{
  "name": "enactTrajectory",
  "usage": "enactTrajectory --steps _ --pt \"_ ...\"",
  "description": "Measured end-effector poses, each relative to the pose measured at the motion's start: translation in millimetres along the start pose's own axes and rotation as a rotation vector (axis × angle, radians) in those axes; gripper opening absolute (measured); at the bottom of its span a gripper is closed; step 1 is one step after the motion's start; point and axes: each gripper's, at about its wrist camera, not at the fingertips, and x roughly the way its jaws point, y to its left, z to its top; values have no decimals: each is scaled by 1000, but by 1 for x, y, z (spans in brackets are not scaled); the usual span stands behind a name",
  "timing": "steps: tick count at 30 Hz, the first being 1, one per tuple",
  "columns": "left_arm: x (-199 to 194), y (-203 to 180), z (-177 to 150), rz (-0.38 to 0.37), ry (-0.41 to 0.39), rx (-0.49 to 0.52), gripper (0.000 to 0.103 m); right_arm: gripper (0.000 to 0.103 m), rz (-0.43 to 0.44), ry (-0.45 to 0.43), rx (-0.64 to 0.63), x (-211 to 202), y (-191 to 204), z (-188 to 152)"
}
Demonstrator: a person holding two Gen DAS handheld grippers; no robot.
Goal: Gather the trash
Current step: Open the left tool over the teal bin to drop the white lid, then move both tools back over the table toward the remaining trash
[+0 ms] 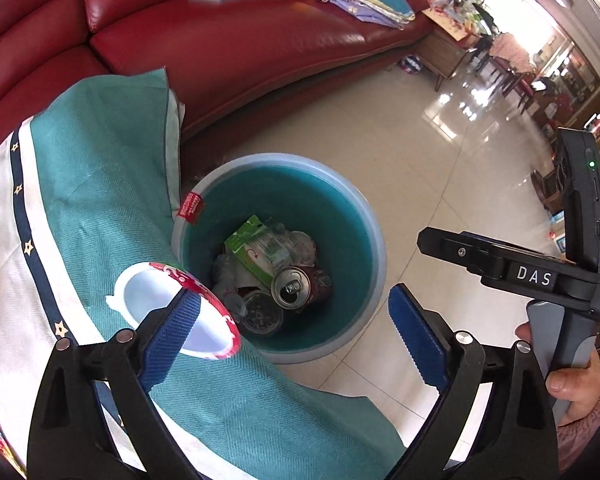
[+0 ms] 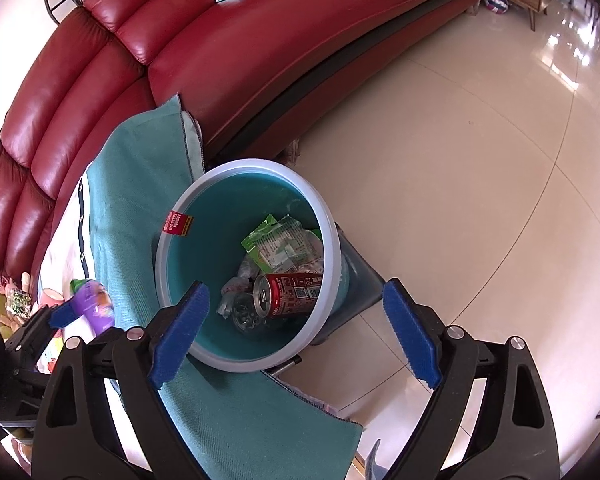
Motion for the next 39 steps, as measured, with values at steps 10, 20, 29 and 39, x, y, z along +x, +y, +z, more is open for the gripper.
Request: enactTrajectory --steps 10,20,29,39 --pt "-1 0 0 -56 -12 13 96 85 2 -15 -4 -6 6 -3" --pt "8 -2 10 -34 8 25 96 85 -26 -12 35 -5 -14 2" --pt "-7 11 -6 20 32 -25 96 85 -7 6 -1 -3 -1 -6" --pt "-51 32 -44 44 -12 -74 97 85 1 -9 -96 -26 35 -36"
